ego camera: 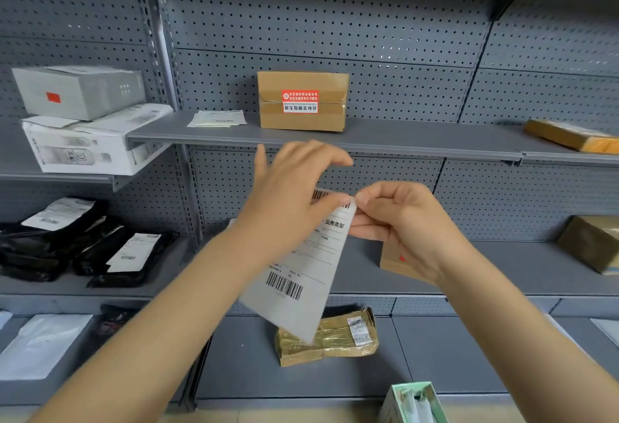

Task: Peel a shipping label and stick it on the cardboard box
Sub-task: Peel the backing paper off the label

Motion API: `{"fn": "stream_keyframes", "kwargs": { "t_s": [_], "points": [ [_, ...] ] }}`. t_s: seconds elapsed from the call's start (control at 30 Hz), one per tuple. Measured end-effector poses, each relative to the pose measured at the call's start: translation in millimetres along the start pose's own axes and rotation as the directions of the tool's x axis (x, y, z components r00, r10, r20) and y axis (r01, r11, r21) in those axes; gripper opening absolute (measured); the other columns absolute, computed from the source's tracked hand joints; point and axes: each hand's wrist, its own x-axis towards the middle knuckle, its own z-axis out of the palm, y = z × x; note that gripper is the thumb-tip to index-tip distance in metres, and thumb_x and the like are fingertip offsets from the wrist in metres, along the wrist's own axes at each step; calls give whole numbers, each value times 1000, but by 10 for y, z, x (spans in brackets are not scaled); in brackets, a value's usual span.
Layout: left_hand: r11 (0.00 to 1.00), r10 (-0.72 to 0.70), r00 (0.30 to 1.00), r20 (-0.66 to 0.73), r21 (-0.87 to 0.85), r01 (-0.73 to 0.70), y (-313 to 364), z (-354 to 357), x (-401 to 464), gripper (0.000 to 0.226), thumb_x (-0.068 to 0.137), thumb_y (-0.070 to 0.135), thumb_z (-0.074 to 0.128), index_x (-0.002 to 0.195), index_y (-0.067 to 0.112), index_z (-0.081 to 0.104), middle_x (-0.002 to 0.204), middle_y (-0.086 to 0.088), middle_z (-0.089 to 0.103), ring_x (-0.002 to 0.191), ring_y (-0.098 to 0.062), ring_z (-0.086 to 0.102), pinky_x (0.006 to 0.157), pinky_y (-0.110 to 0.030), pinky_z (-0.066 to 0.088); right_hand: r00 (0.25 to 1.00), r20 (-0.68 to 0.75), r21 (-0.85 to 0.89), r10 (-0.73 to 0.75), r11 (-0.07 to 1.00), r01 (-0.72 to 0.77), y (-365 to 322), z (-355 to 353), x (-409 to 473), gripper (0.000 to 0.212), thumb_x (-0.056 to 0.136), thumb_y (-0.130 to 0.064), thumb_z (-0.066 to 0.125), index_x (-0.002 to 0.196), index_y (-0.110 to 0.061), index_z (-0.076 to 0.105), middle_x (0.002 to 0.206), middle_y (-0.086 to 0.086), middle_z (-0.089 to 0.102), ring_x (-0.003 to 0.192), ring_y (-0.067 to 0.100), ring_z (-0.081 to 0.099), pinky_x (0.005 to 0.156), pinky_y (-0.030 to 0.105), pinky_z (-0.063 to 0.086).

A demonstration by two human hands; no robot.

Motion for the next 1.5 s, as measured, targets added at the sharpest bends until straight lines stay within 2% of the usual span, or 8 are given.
{"fn": "stream_keyframes", "kwargs": {
  "t_s": [0.1, 0.4, 0.77, 0.83, 1.0, 1.2, 1.4, 1.5],
  "points": [
    [993, 5, 987, -158, -115, -23, 26, 116, -124, 24, 74, 36, 71, 93, 26, 61, 100, 14, 56, 100, -11, 53, 92, -40, 43, 992, -123, 81, -21, 996, 32, 109, 76, 0, 14, 91, -5, 54, 79, -2, 62, 69, 8, 73, 64, 16, 70, 61, 21, 57],
    [932, -168, 966, -197, -351, 91, -78, 339, -328, 15, 74, 24, 72, 89, 25, 75, 99, 14, 74, 86, 0, 67, 68, -19, 54, 991, -128, 299, -33, 952, 70, 291, 285, -51, 21, 92, -6, 50, 79, -3, 65, 83, 11, 74, 82, 19, 72, 76, 25, 57],
    [919, -180, 948, -261, -388, 68, -201, 218, -371, 21, 76, 21, 70, 96, 28, 68, 99, 13, 73, 90, -4, 70, 85, -31, 54, 995, -100, 353, -30, 933, 64, 248, 446, -4, 15, 90, 0, 50, 81, -2, 62, 79, 10, 74, 78, 18, 73, 72, 24, 57],
    [921, -177, 947, -268, -385, 63, -201, 191, -378, 29, 76, 22, 69, 102, 31, 62, 111, 22, 64, 94, -1, 68, 89, -32, 53, 994, -101, 342, -37, 937, 70, 250, 467, 5, 17, 91, -1, 49, 79, -4, 62, 77, 8, 74, 77, 16, 73, 71, 23, 57],
    [919, -177, 944, -278, -389, 58, -230, 157, -401, 20, 74, 18, 71, 93, 26, 69, 99, 10, 75, 97, 0, 68, 92, -36, 53, 993, -92, 296, -70, 951, 94, 232, 527, 11, 22, 91, 0, 48, 74, -6, 61, 81, 13, 69, 77, 14, 71, 71, 21, 56],
    [833, -280, 955, -94, -518, 194, -221, 9, -350, 7, 74, 9, 74, 76, 16, 75, 88, 11, 75, 85, 7, 67, 78, -3, 46, 979, -101, 108, -176, 977, 186, 263, 565, 19, 25, 89, 3, 53, 70, -10, 62, 74, 5, 70, 80, 14, 69, 75, 21, 55],
    [740, -328, 945, 11, -619, 263, -271, -7, -340, 14, 76, 0, 68, 69, 12, 72, 88, 3, 76, 84, -2, 71, 83, -18, 53, 945, -136, -241, -297, 935, 260, 347, 589, 13, 16, 87, -2, 59, 73, -10, 60, 75, 0, 68, 79, 13, 68, 87, 41, 56],
    [655, -376, 926, 43, -695, 299, -270, 21, -333, 11, 76, 2, 67, 70, 9, 71, 85, 4, 76, 78, -2, 71, 72, -15, 53, 943, -157, -207, -293, 944, 258, 384, 601, 29, 17, 87, 2, 57, 73, -8, 60, 72, -7, 68, 78, 9, 70, 86, 34, 57]
  ]
}}
